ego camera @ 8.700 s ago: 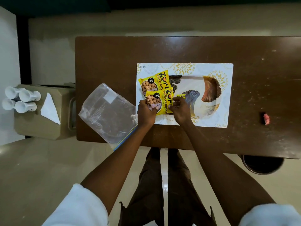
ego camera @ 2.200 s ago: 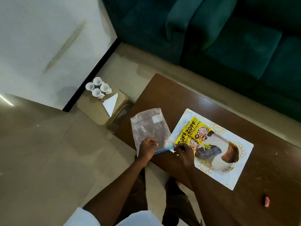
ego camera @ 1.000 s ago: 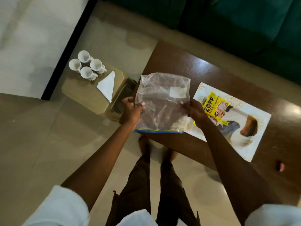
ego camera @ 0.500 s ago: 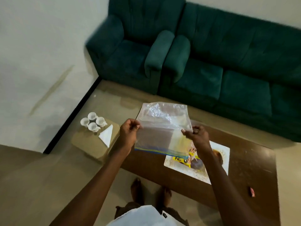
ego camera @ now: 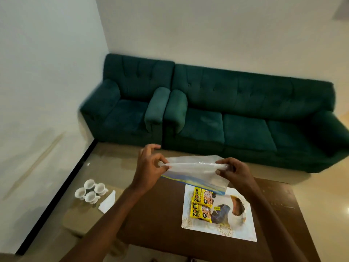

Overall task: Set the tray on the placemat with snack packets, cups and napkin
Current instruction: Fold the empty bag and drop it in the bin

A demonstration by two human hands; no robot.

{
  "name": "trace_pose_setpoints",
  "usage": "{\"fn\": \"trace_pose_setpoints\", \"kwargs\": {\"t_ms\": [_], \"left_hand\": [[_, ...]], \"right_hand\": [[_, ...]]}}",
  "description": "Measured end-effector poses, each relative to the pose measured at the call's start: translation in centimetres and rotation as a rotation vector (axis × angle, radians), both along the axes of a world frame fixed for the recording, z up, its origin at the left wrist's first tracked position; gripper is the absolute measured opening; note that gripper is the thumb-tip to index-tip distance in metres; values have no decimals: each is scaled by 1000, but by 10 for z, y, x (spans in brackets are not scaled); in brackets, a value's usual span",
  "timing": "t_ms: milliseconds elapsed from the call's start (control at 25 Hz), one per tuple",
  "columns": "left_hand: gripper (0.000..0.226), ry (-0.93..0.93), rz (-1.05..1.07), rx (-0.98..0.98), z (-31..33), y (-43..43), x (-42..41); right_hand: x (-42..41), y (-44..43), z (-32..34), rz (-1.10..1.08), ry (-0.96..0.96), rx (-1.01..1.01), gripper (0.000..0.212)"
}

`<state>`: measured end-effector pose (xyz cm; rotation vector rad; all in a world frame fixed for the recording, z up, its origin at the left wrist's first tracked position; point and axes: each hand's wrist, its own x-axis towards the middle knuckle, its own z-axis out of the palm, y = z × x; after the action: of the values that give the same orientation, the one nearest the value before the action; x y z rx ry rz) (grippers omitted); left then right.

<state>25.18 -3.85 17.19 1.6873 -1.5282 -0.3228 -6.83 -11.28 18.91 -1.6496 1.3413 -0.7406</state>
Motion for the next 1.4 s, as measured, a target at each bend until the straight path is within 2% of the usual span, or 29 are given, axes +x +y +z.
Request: {"fn": "trace_pose_setpoints", "kwargs": {"t_ms": [120, 200, 360, 560, 720, 760, 800, 920, 960, 1000, 1080, 1160, 1280, 1320, 1400], "left_hand": [[18, 465, -239, 126, 22, -12, 5], [20, 645, -280, 148, 33, -18, 1], [10, 695, -300, 81, 50, -23, -11], [14, 635, -494, 118, 76, -34, -8], [22, 608, -590, 161, 107, -49, -5], [31, 655, -579, 169, 110, -51, 4], [49, 740, -545, 159, 108, -52, 13], [127, 1055, -436, 245, 72, -35, 7], [139, 1095, -490, 324, 54, -23, -12], [140, 1106, -565, 398, 41, -12, -36], [122, 1108, -634, 451, 30, -2, -77], [92, 1115, -629, 429, 29, -10, -108], [35, 1099, -484, 382, 31, -21, -136], [22, 1105, -465, 378, 29, -22, -143], [15, 1110, -502, 375, 25, -21, -154]], "right_hand": [[-10, -4, 10, -80, 118, -118, 25], [-16, -5, 13, -78, 156, -118, 24], [-24, 0, 22, 64, 203, 19, 21], [5, 6, 52, 262, 206, -24, 64], [34, 9, 67, 319, 221, -119, 44], [34, 11, 67, 305, 183, -102, 38], [31, 14, 66, 277, 119, -77, 33], [17, 23, 61, 98, -136, -47, 28], [14, 26, 59, 21, -228, -35, 28], [11, 30, 57, -50, -307, -27, 27], [4, 37, 51, -135, -389, -14, 23], [-5, 45, 44, -162, -407, 14, 20], [-25, 56, 34, -223, -410, 32, 28], [-33, 60, 31, -235, -399, 41, 31], [-50, 68, 25, -232, -369, 67, 36]]}}
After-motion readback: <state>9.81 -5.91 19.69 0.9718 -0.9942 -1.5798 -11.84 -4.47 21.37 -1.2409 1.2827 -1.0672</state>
